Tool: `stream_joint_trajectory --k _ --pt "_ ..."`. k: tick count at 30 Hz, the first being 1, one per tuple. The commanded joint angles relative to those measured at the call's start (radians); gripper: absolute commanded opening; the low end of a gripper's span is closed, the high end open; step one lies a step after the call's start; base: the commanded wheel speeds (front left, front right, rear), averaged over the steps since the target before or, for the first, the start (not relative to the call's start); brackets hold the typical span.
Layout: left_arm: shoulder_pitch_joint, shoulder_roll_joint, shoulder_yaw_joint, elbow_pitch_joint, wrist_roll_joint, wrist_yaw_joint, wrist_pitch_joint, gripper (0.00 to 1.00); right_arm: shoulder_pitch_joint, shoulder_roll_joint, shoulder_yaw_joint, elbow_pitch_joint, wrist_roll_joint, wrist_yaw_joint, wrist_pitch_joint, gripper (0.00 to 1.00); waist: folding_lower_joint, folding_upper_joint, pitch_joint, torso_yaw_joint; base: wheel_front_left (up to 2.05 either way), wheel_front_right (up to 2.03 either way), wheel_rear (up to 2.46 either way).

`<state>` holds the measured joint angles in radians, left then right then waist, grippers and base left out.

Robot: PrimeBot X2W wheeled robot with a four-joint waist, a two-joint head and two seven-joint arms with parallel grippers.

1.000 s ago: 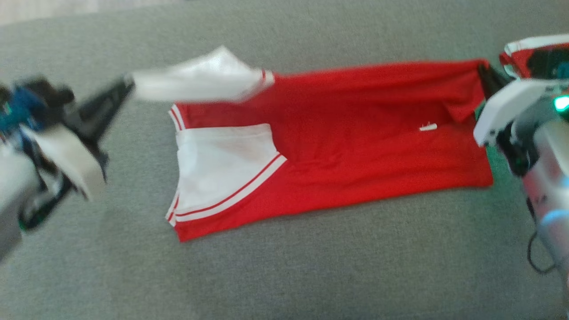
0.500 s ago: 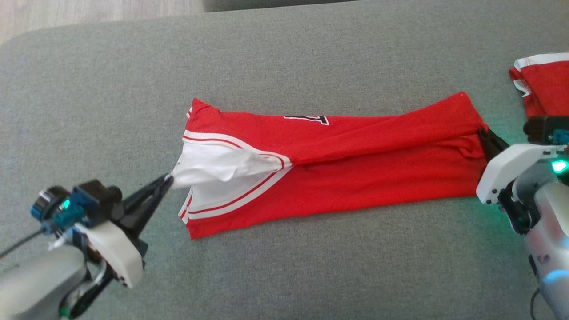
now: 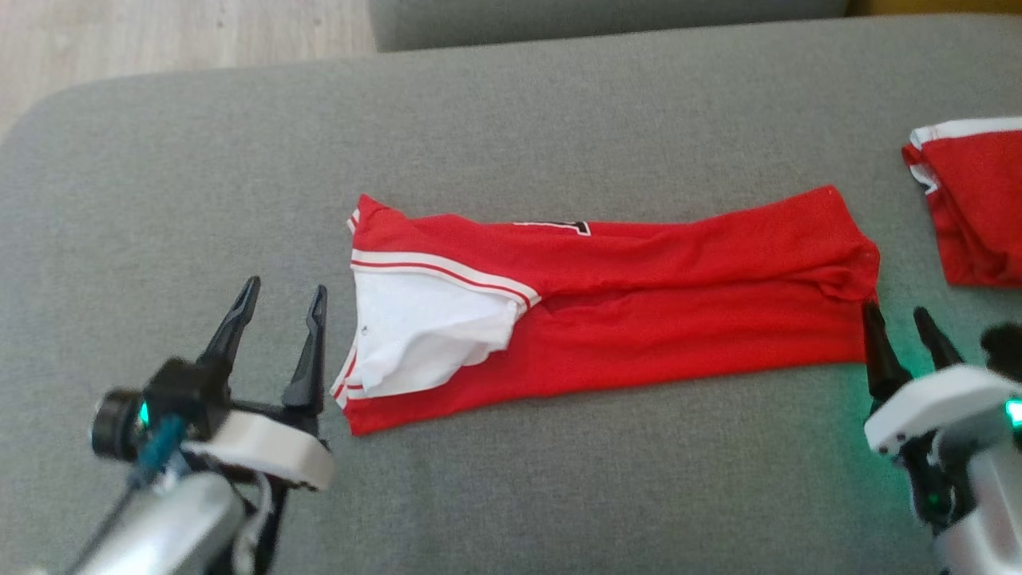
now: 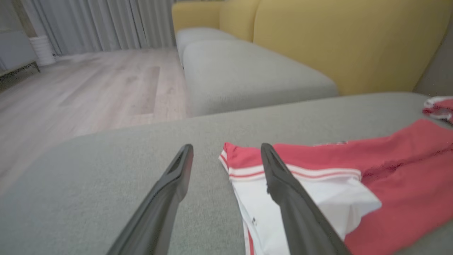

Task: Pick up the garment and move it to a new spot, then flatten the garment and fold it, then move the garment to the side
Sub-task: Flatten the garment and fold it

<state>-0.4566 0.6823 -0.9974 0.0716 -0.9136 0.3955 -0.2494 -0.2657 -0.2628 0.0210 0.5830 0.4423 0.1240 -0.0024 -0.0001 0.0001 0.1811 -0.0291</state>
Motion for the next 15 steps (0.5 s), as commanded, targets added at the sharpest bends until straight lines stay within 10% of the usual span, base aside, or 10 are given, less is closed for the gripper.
stream_joint_trajectory --k 1,8,15 --pt "0.058 -0.02 0.144 -0.05 0.07 0.049 -0.012 1.0 0.021 0.012 -0.013 -0.066 0.019 0.007 -0.024 1.0 0.0001 -0.0001 -0.019 0.009 0.0 0.0 0.0" --pt "0.312 -0.252 0.414 -0.153 0.376 0.084 -0.012 1.0 0.036 0.047 -0.117 -0.086 -0.007 0.007 -0.033 1.0 0.0001 -0.0001 -0.041 0.057 0.0 0.0 0.0" --pt "0.408 -0.41 0.494 -0.169 0.564 -0.023 -0.012 1.0 -0.034 0.049 -0.244 0.06 -0.091 0.007 0.011 1.0 0.0001 -0.0001 -0.035 0.134 0.0 0.0 0.0"
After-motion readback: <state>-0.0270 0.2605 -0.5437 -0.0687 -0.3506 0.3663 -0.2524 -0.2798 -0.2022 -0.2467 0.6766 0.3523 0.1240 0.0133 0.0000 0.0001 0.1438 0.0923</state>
